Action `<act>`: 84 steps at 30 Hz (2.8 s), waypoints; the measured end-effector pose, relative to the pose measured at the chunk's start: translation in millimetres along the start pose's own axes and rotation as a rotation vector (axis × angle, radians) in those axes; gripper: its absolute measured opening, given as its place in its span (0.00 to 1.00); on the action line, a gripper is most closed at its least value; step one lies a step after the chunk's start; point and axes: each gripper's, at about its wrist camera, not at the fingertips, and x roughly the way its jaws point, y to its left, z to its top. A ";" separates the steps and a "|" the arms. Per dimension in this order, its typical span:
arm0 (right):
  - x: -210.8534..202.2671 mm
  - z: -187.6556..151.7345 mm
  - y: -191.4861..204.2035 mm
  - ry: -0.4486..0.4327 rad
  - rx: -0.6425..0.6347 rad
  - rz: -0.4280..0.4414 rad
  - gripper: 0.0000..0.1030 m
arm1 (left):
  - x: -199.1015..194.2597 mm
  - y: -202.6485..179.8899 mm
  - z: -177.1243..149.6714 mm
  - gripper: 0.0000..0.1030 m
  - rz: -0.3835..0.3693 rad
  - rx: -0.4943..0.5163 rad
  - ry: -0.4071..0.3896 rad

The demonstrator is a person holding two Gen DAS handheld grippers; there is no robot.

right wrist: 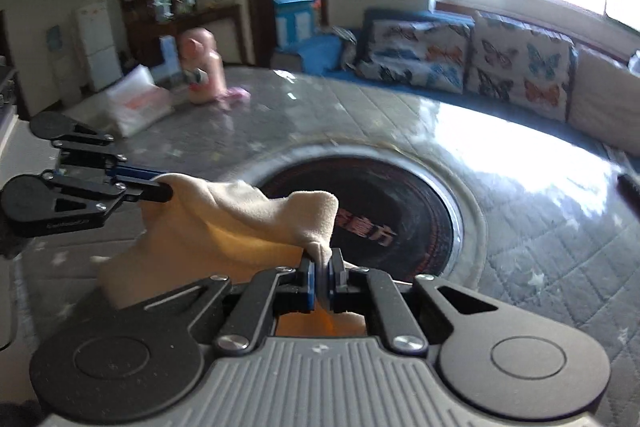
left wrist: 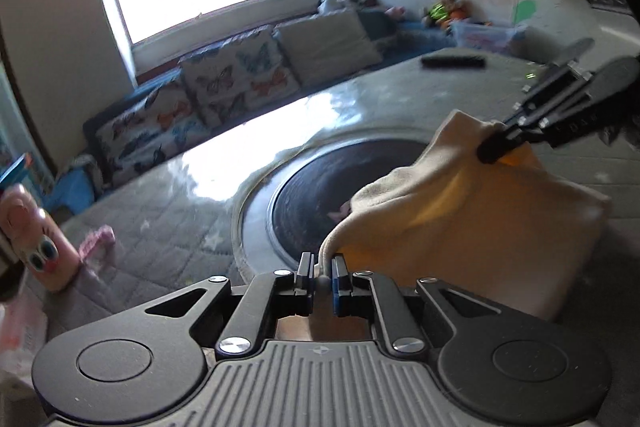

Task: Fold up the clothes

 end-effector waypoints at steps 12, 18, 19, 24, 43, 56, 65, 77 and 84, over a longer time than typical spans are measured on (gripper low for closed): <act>43.2 -16.3 -19.5 0.037 0.085 0.002 0.25 | 30.4 6.8 -7.5 0.12 0.004 -0.024 0.058; 54.8 -9.7 -17.8 0.061 0.089 0.012 0.27 | 30.0 3.4 -2.3 0.08 0.009 -0.007 0.050; 57.2 -9.4 -16.3 0.062 0.087 0.012 0.14 | 27.6 3.5 -0.5 0.08 0.015 -0.006 0.041; 47.8 -2.9 -10.1 -0.019 0.069 -0.028 0.08 | 15.0 6.6 12.3 0.08 0.036 -0.003 -0.032; 27.4 -9.2 -10.0 0.008 0.059 -0.056 0.17 | 20.9 -1.3 23.9 0.21 -0.013 -0.051 -0.023; 46.9 -20.5 -21.2 0.024 0.111 -0.080 0.17 | 64.7 -17.8 23.5 0.17 -0.080 -0.073 0.068; 63.1 -11.3 -14.8 0.027 0.067 -0.091 0.18 | 62.6 -18.7 22.5 0.17 -0.074 -0.075 0.064; 6.2 -25.6 25.4 0.009 -0.018 -0.011 0.20 | 2.9 -38.8 14.5 0.33 -0.104 -0.032 -0.031; -5.5 -45.8 57.4 -0.003 -0.087 0.022 0.20 | -18.9 -54.1 -7.7 0.33 -0.127 -0.035 -0.039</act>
